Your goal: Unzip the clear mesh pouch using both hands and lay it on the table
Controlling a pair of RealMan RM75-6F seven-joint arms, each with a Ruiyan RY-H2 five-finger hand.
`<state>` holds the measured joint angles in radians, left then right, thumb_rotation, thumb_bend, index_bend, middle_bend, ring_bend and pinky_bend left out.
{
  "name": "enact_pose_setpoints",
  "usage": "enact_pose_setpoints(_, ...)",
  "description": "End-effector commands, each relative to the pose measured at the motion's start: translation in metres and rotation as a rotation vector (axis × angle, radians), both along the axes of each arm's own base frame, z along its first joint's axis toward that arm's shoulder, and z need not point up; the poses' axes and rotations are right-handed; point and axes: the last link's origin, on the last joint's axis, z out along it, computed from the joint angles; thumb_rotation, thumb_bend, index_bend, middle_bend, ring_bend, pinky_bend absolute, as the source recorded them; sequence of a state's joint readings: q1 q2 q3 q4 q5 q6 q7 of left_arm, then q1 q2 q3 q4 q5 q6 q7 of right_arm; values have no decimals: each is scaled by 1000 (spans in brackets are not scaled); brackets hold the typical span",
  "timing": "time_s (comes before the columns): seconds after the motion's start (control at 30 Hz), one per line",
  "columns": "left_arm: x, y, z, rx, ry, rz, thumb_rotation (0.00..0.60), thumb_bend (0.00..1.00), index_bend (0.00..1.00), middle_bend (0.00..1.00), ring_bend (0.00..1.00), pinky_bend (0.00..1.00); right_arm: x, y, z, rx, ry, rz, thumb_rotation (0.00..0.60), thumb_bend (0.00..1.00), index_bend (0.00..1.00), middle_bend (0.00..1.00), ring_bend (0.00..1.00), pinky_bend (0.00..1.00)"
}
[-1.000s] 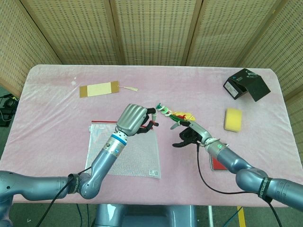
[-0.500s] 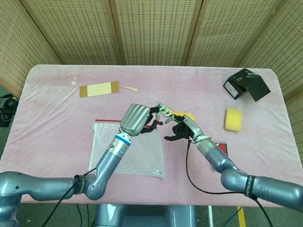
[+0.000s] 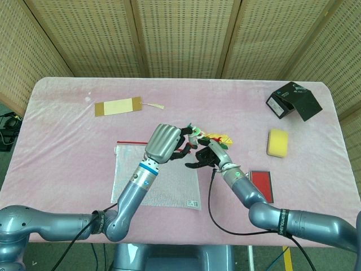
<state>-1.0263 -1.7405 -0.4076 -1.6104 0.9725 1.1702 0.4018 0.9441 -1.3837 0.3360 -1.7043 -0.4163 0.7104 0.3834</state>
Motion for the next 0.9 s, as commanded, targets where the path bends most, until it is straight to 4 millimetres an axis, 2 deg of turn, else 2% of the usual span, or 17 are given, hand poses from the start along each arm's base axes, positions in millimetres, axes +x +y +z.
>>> enact_pose_setpoints(0.03,1,-1,2,3,1,0,600,626,871,957,891,1000,2,-1,-1,-10,-7,-11,600,362,513,963,958,1000)
enact_pose_setpoints(0.3,0,-2,4,5,-3,1,600,626,871,957,891,1000,4,-1,-1,-5,-18,-21,600,537,546,963,958,1000)
enact_pose_setpoints(0.4,0,-2,4,6,1,0,600,626,871,957,891,1000,4,0,-1,2,-21,-19,600,562,563,964,958,1000)
enact_pose_setpoints(0.47,0,-1,3,6,3,2,600,626,871,957,891,1000,5,1,-1,8,-30,-22,600,619,595,967,959,1000)
enact_pose_setpoints(0.53,-1,-1,3,6,4,3,600,626,871,957,890,1000,7,2,-1,21,-55,-27,600,722,667,972,962,1000)
enact_pose_setpoints(0.6,-2,-1,2,5,4,5,600,626,871,957,891,1000,7,3,0,29,-73,-26,600,780,728,973,963,1000)
enact_pose_setpoints(0.9,-10,3,3,-11,-16,35,600,627,871,957,891,1000,6,7,7,19,-86,-2,600,817,756,973,963,1000)
